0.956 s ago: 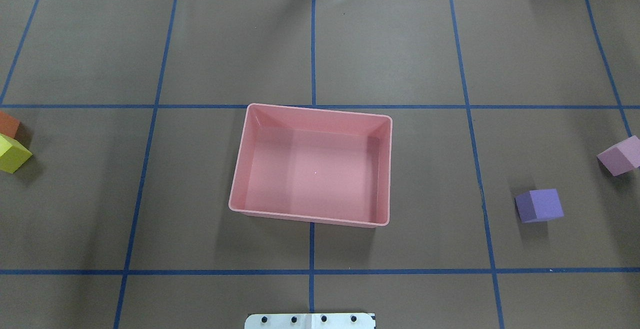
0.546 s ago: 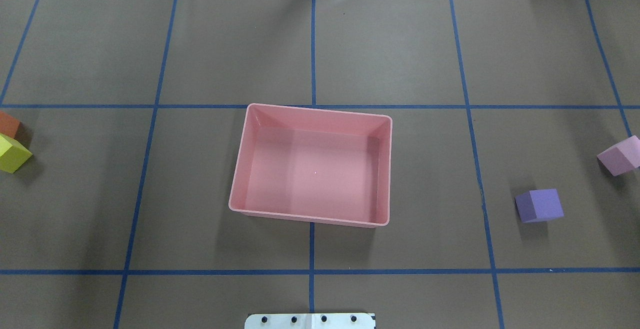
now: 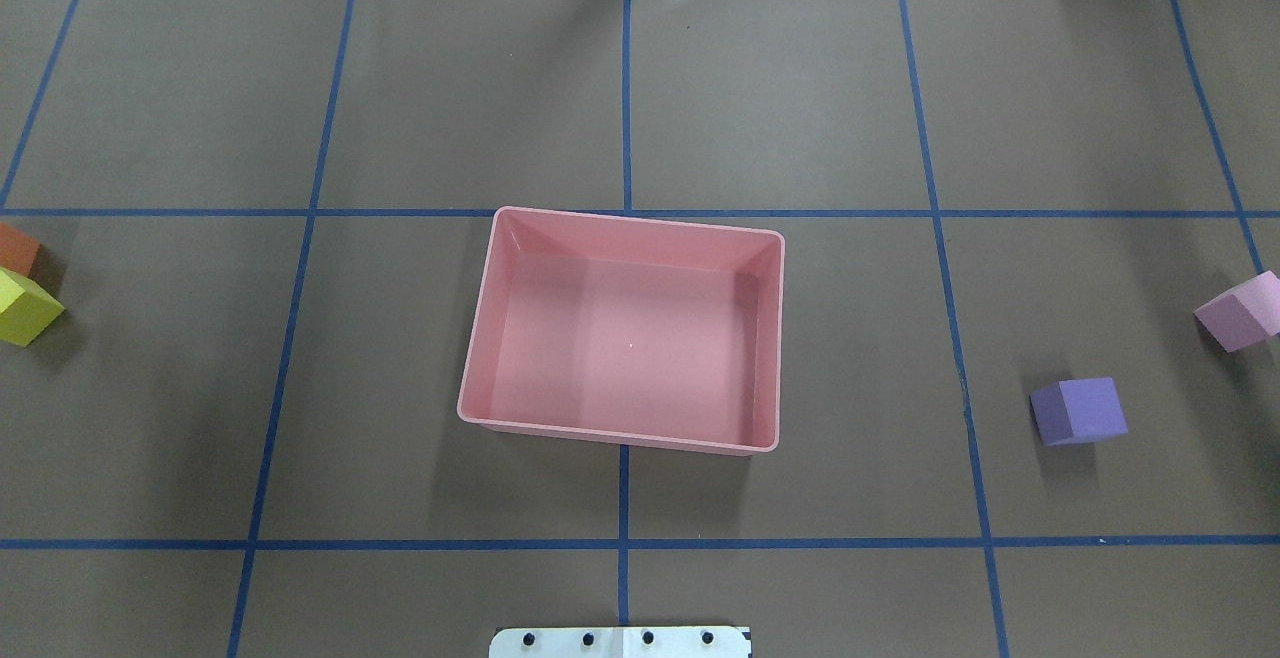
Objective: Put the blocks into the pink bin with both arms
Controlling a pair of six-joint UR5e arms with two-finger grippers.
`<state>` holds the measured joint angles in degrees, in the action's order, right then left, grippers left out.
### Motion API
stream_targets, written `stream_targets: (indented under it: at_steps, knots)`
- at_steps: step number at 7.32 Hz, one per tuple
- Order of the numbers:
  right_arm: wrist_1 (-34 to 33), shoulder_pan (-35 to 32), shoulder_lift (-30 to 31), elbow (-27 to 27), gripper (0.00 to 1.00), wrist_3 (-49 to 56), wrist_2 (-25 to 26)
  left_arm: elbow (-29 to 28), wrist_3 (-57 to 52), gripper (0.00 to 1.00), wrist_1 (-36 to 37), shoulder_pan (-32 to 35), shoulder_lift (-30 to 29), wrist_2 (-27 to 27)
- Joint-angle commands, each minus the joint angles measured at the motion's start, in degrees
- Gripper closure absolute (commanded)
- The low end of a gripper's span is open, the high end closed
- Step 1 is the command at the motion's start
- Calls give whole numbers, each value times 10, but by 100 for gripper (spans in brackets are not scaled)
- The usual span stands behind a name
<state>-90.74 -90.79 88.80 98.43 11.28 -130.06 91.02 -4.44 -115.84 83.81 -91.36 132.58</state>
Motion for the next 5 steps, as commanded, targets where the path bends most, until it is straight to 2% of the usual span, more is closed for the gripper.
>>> stream_targets:
  at_steps: [1, 3, 5]
  knots:
    - [43, 0, 8, -11, 0, -2, -2, -43, 0, 0, -69, -14, -26, 0]
    - [48, 3, 8, -12, 0, -2, -3, -102, 27, 0, -89, -46, -28, -2]
    - [47, 3, 8, -17, 0, -3, -4, -120, 183, 0, -140, -57, -24, -6]
